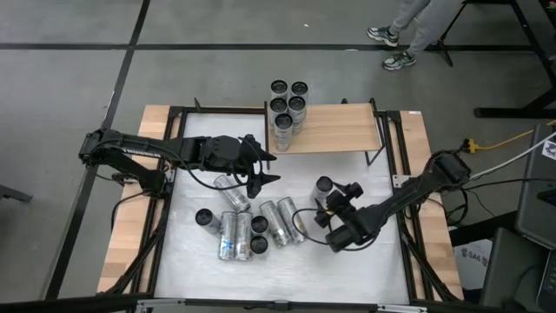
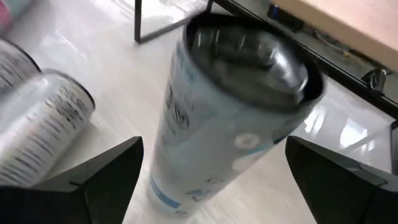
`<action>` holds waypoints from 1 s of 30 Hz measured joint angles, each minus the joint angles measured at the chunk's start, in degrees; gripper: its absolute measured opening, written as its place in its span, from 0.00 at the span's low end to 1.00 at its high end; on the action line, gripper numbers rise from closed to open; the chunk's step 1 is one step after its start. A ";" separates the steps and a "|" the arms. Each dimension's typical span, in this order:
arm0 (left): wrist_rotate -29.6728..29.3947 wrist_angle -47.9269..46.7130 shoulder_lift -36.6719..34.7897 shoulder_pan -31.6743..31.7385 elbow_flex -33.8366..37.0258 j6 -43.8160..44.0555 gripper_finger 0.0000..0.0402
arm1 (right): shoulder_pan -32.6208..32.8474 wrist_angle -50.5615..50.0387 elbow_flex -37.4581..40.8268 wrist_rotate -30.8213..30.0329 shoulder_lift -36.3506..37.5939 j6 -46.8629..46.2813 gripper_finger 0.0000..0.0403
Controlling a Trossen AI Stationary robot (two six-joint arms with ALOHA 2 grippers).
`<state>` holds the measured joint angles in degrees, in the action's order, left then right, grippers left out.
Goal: Place canned beverage on shelf
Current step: Put the left blue soda can on the shelf aligned with the other blue soda cans
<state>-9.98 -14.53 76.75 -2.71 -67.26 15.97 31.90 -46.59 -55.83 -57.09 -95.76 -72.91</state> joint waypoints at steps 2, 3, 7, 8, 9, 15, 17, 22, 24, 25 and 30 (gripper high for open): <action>0.00 -0.01 0.00 0.01 0.00 0.00 0.76 | -0.06 -0.04 0.00 0.98 1.98 1.70 0.95; 0.00 -0.01 0.00 0.01 0.00 0.00 0.76 | -0.06 -0.04 0.00 1.63 3.07 3.05 0.95; 0.00 -0.01 0.00 0.01 0.00 0.00 0.76 | -0.05 -0.04 0.00 5.20 7.92 9.61 0.95; 0.00 -0.01 0.00 0.01 0.00 -0.01 0.76 | -0.06 -0.01 0.00 6.25 9.07 11.63 0.95; 0.00 -0.01 0.00 0.00 0.00 -0.01 0.76 | -0.04 0.01 0.00 7.11 10.25 13.69 0.95; 0.00 -0.03 0.00 0.01 0.00 0.00 0.76 | -0.04 0.06 -0.02 10.64 17.81 25.78 0.95; 0.00 -0.03 0.00 0.00 0.00 -0.01 0.76 | -0.06 0.11 -0.02 11.55 20.52 29.76 0.95; 0.00 -0.02 0.00 0.00 0.00 0.00 0.76 | -0.10 0.24 -0.02 15.29 27.02 39.58 0.95; 0.00 -0.03 0.00 0.01 0.00 0.00 0.76 | -0.53 0.28 -0.02 17.27 29.39 43.68 0.95; 0.00 -0.01 0.00 -0.01 0.00 0.00 0.76 | -1.04 0.50 -0.02 18.56 30.48 45.70 0.95; 0.00 -0.01 0.00 -0.01 0.00 0.00 0.76 | -6.64 4.71 -0.02 29.74 34.67 59.41 0.95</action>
<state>-9.98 -14.55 76.75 -2.72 -67.26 15.97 25.26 -41.88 -55.86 -27.35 -61.09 -13.50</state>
